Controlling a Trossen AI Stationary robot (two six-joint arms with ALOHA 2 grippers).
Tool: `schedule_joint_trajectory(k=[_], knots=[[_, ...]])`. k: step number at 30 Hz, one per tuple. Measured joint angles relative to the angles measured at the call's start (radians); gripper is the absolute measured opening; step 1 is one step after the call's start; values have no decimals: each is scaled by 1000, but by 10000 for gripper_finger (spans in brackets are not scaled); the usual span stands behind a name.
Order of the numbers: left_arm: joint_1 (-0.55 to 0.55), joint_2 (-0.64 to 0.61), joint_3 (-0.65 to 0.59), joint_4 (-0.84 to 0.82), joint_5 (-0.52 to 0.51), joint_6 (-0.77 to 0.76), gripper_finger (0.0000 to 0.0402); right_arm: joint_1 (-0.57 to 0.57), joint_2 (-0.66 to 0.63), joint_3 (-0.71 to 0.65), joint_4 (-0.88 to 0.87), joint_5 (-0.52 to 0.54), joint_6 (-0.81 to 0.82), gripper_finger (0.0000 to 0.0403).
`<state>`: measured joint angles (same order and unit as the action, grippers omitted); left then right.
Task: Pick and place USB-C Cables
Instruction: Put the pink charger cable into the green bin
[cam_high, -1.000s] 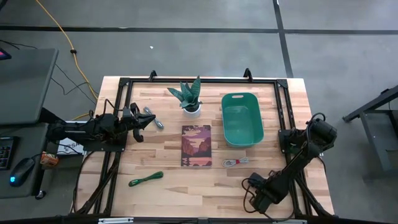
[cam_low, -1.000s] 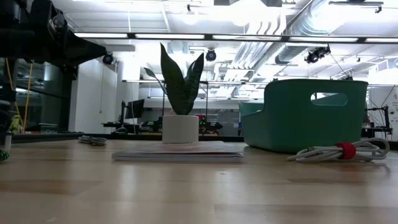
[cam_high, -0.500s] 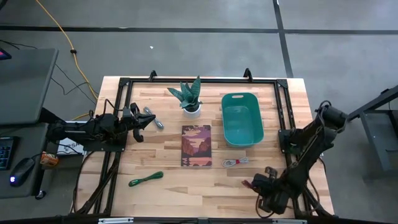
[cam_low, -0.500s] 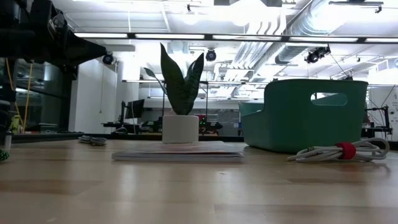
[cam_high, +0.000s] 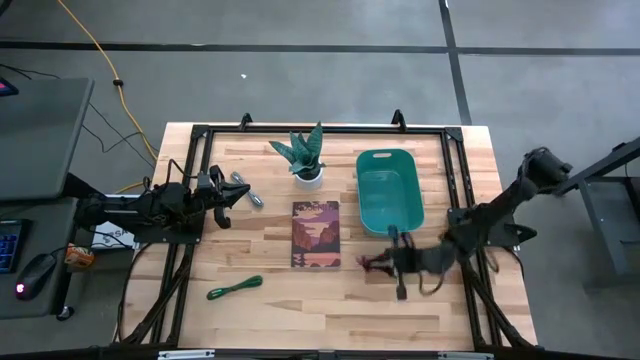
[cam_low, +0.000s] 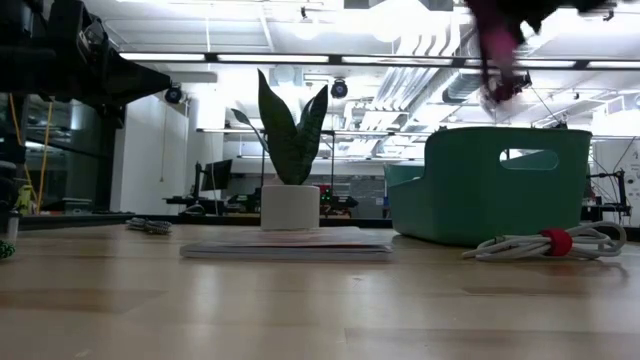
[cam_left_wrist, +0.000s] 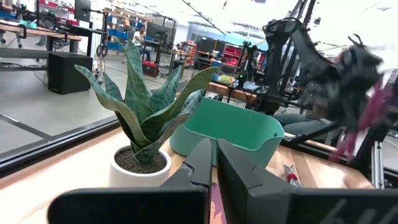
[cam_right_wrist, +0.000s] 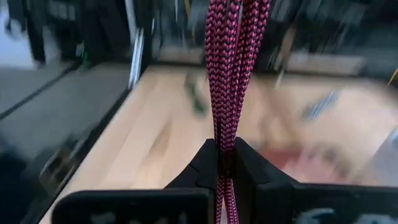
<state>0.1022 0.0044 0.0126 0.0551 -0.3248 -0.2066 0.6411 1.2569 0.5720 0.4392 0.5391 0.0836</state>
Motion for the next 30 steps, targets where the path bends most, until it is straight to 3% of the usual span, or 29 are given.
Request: schedule_joint_trajectory(k=[5,9,24,26,30], knots=[[0,0,0,0,0,0,3,-40,-171,0,52,6,-219,3],[0,0,0,0,0,0,3,-40,-265,0,54,9,-263,3],[0,0,0,0,0,0,3,-46,-281,0,47,26,-310,3],[0,0,0,0,0,0,3,-46,-281,0,43,122,-297,3],[0,0,0,0,0,0,3,-99,-280,31,-138,451,-203,3]])
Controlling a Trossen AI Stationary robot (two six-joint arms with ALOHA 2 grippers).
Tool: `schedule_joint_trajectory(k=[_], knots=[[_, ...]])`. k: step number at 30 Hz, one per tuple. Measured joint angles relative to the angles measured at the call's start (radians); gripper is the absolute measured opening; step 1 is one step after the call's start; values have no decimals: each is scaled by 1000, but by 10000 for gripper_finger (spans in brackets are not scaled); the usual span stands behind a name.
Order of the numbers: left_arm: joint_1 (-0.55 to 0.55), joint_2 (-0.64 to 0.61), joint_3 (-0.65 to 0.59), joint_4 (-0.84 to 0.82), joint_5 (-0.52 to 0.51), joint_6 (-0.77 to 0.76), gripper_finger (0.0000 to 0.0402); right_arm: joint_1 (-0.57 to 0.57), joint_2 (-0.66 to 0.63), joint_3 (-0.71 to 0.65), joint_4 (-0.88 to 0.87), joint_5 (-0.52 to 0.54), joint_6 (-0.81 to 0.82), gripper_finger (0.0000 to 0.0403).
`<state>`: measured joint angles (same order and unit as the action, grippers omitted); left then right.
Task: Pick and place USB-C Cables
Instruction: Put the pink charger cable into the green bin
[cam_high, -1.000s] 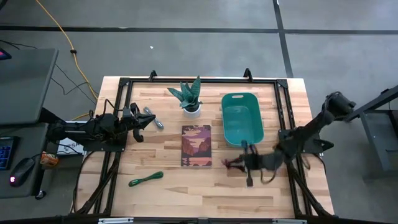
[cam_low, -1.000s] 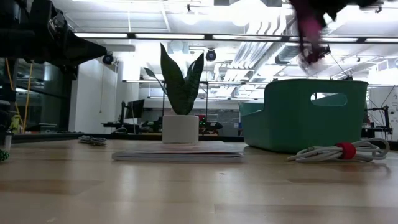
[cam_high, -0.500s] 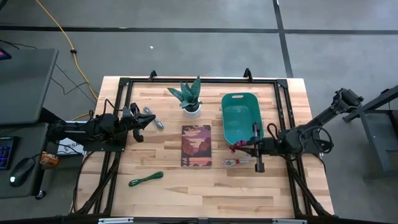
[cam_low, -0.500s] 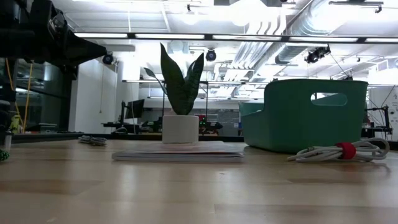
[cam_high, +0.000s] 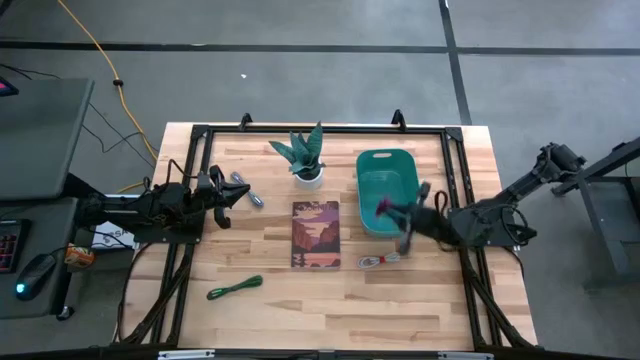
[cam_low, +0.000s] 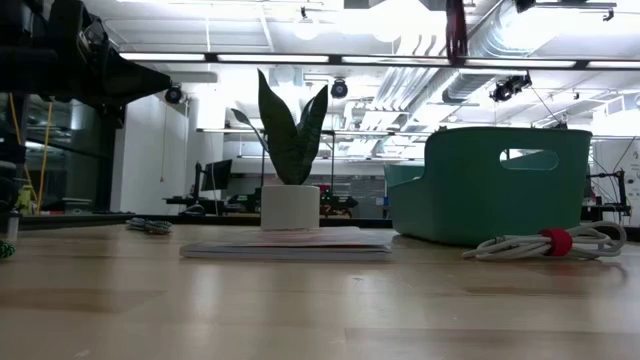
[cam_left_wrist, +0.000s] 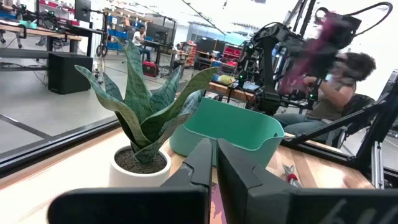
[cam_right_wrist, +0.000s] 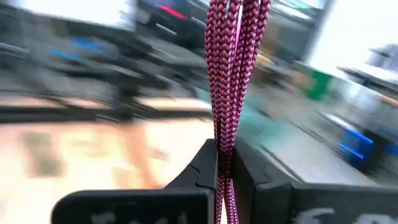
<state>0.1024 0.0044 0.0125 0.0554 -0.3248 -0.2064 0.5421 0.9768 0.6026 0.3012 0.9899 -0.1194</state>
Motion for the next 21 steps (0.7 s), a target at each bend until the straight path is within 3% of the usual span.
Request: schedule_joint_trajectory(k=[2,9,12,18,21], knots=[[0,0,0,0,0,0,3,-58,0,53,-157,25,111,3],[0,0,0,0,0,0,3,-358,97,339,-946,-220,690,3],[0,0,0,0,0,0,3,-474,183,412,-1172,-354,829,3],[0,0,0,0,0,0,3,-604,353,414,-1201,-574,838,3],[0,0,0,0,0,0,3,-631,435,410,-1201,-620,828,3]])
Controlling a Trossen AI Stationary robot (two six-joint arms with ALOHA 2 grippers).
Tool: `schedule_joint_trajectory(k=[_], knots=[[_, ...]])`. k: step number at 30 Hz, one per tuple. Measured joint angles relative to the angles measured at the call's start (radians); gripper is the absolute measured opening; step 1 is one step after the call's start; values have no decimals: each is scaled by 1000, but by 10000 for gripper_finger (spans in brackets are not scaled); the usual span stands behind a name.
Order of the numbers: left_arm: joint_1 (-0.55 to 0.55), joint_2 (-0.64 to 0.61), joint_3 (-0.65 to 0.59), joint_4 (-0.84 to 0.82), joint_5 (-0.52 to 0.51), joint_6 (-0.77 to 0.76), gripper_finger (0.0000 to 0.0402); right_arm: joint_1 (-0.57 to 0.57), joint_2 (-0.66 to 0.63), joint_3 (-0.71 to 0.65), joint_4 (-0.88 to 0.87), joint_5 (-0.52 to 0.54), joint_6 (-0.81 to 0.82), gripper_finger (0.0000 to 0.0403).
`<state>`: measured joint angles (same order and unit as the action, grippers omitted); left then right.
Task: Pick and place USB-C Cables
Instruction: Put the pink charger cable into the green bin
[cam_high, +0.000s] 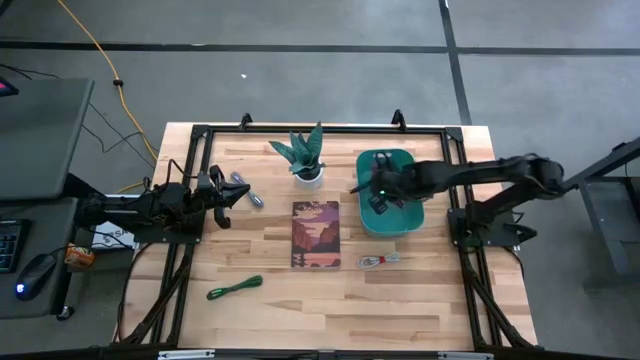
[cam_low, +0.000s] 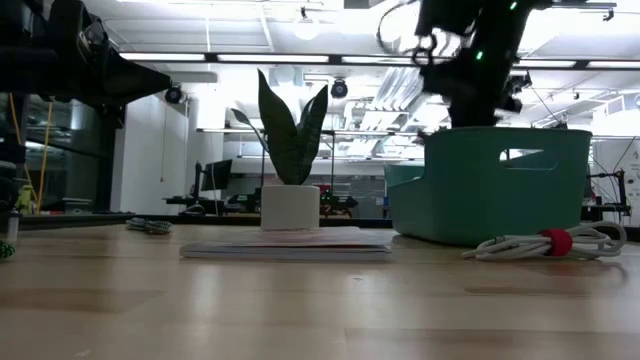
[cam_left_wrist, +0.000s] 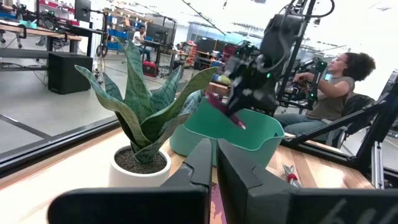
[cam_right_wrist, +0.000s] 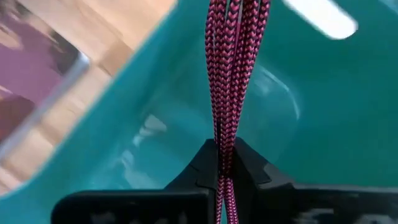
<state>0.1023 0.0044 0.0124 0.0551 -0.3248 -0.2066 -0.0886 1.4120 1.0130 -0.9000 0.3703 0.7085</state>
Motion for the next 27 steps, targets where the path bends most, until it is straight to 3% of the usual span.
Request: schedule_joint_trajectory(k=[15,22,27], knots=[[0,0,0,0,0,0,3,-33,260,0,43,-116,-20,7],[0,0,0,0,0,0,3,-56,307,-1,47,-138,-20,10],[0,0,0,0,0,0,3,-56,307,-1,52,-137,-31,36]])
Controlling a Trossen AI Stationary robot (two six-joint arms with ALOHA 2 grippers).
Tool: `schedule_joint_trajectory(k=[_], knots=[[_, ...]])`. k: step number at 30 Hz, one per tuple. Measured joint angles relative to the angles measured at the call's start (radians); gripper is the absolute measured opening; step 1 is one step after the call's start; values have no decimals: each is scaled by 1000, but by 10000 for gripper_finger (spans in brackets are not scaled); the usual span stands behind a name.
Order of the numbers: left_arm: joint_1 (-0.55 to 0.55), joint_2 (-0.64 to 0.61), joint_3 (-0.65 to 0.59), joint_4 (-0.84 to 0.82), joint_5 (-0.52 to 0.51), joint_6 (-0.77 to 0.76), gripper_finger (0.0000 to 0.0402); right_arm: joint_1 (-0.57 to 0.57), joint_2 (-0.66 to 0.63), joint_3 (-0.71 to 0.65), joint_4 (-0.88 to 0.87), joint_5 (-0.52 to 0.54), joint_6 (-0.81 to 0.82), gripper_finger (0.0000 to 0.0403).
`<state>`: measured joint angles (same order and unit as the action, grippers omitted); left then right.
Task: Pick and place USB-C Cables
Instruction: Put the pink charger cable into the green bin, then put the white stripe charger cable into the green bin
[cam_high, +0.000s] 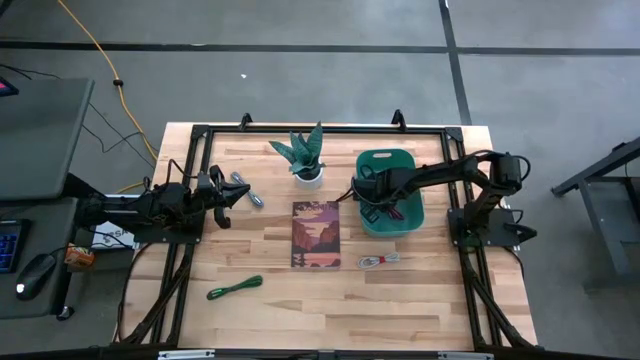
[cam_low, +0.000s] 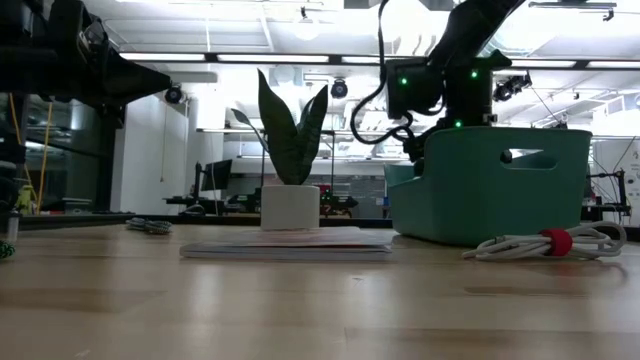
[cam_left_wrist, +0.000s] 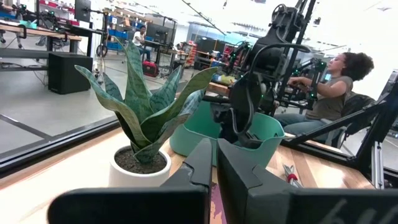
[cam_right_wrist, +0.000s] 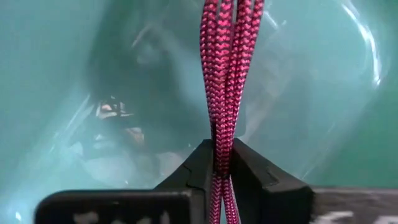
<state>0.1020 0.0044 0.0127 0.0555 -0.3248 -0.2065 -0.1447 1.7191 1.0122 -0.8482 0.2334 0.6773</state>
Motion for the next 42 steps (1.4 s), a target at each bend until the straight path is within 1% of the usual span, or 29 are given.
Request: schedule_joint_trajectory(k=[8,13,16,18,21,24,29,32,35,37,42], knots=[[0,0,0,0,0,0,3,0,0,0,0,-1,-5,87],[0,0,0,0,0,0,3,0,-10,0,-21,7,-39,147],[0,0,0,0,0,0,3,0,-28,13,-72,8,-102,185],[0,0,0,0,0,0,3,0,-47,23,-105,26,-115,204],[0,0,0,0,0,0,3,2,-88,29,-143,78,-117,218],[0,0,0,0,0,0,3,19,-146,29,-171,140,-117,219],[0,0,0,0,0,0,3,90,-279,-15,-133,195,-112,220],[0,0,0,0,0,0,3,148,-376,-79,-34,205,-121,220],[0,0,0,0,0,0,3,205,-475,-157,131,205,-153,220],[0,0,0,0,0,0,3,237,-543,-210,285,205,-196,220],[0,0,0,0,0,0,3,288,-683,-371,787,203,-398,220]])
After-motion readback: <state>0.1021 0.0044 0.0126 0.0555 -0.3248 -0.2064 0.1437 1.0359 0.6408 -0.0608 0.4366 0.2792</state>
